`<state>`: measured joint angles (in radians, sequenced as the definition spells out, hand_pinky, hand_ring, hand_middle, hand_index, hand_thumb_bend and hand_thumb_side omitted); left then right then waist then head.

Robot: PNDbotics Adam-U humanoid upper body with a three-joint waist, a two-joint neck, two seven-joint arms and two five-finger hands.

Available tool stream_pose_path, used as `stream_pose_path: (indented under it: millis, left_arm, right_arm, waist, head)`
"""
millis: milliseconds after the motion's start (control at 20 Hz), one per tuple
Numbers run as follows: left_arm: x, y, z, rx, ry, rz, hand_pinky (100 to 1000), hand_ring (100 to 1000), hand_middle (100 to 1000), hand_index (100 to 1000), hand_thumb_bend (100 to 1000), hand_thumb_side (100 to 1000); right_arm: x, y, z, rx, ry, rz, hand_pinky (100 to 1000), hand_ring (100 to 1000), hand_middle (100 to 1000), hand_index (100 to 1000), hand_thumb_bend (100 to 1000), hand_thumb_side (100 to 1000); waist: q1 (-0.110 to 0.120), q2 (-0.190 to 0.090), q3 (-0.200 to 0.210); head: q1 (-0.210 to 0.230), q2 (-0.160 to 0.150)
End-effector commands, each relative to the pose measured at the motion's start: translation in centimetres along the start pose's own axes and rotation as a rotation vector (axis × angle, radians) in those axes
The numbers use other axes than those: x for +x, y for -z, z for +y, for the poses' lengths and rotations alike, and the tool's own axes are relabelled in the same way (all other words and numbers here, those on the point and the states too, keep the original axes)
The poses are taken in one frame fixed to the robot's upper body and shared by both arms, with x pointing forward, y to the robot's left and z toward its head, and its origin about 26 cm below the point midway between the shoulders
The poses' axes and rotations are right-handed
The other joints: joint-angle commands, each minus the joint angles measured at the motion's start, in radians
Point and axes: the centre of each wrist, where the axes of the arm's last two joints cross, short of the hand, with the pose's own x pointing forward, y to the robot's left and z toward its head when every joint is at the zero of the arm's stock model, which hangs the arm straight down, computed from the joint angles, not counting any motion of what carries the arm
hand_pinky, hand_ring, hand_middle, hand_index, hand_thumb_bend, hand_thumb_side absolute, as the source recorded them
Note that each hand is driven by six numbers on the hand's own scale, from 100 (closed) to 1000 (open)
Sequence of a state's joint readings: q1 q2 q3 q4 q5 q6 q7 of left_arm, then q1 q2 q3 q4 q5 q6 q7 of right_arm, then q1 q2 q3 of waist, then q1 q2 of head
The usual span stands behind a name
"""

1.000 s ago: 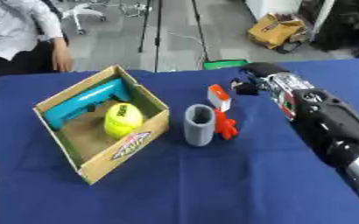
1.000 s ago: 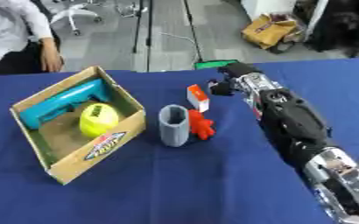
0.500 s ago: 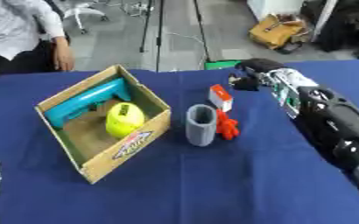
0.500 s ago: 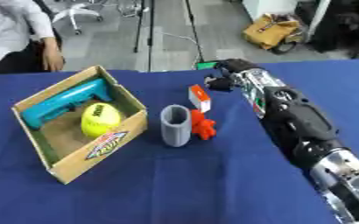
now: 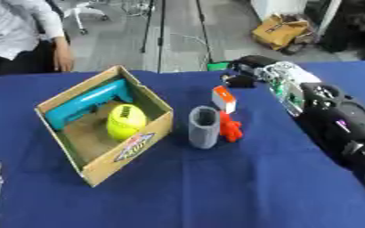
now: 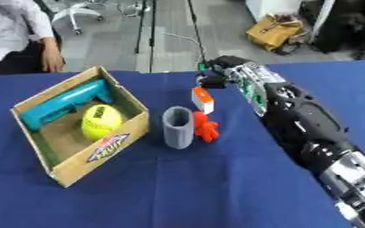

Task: Pick up objects on the table and place them in the box.

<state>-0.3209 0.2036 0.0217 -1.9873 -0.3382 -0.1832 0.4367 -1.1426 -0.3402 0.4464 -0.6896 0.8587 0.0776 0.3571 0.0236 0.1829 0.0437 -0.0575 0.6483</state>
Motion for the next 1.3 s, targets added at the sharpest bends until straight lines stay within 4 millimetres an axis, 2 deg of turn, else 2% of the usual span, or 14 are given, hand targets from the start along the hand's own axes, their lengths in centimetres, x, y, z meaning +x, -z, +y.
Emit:
stream_pose_path:
  millis: [50, 150, 550, 600, 700, 1300]
  left_arm:
    - [0.4, 0.5, 0.3, -0.013, 0.005, -0.028, 997, 933, 928, 912, 100, 1000]
    - [0.4, 0.5, 0.3, -0.014, 0.005, -0.028, 997, 933, 927, 911, 100, 1000]
    - [0.4, 0.5, 0.2, -0.015, 0.004, -0.027, 998, 932, 927, 911, 100, 1000]
    - [0.4, 0.5, 0.2, -0.016, 0.004, -0.026, 997, 932, 926, 909, 100, 1000]
    - [0.4, 0.4, 0.2, -0.018, 0.004, -0.022, 998, 932, 925, 909, 100, 1000]
    - [0.4, 0.4, 0.0, -0.025, -0.002, -0.019, 997, 930, 922, 904, 100, 1000]
  right_arm:
    - [-0.2, -0.6, -1.5, -0.006, -0.025, -0.001, 935, 981, 877, 989, 159, 1000]
    - [-0.2, -0.6, -1.4, 0.004, -0.024, 0.0, 934, 981, 878, 996, 141, 1000]
    - [0.2, -0.6, -0.8, 0.042, -0.043, -0.009, 956, 996, 901, 1000, 223, 1000]
    - [0.2, -0.6, -0.6, 0.047, -0.05, -0.01, 973, 1000, 911, 1000, 319, 905]
    - [0.1, -0.7, -0.3, 0.06, -0.071, -0.009, 969, 998, 912, 1000, 333, 890]
    - [0.5, -0.9, 0.0, 0.056, -0.087, -0.024, 923, 988, 947, 1000, 323, 888]
  waist:
    - [0.0, -0.015, -0.001]
    - [0.001, -0.015, -0.002]
    - [0.001, -0.016, -0.006]
    - [0.002, -0.016, -0.006]
    - [0.003, -0.015, -0.007]
    - [0.007, -0.005, -0.008]
  head:
    - [-0.004, -0.014]
    - [-0.005, -0.014]
    - [-0.006, -0.012]
    - [-0.006, -0.012]
    - [-0.006, -0.012]
    - [-0.004, -0.013]
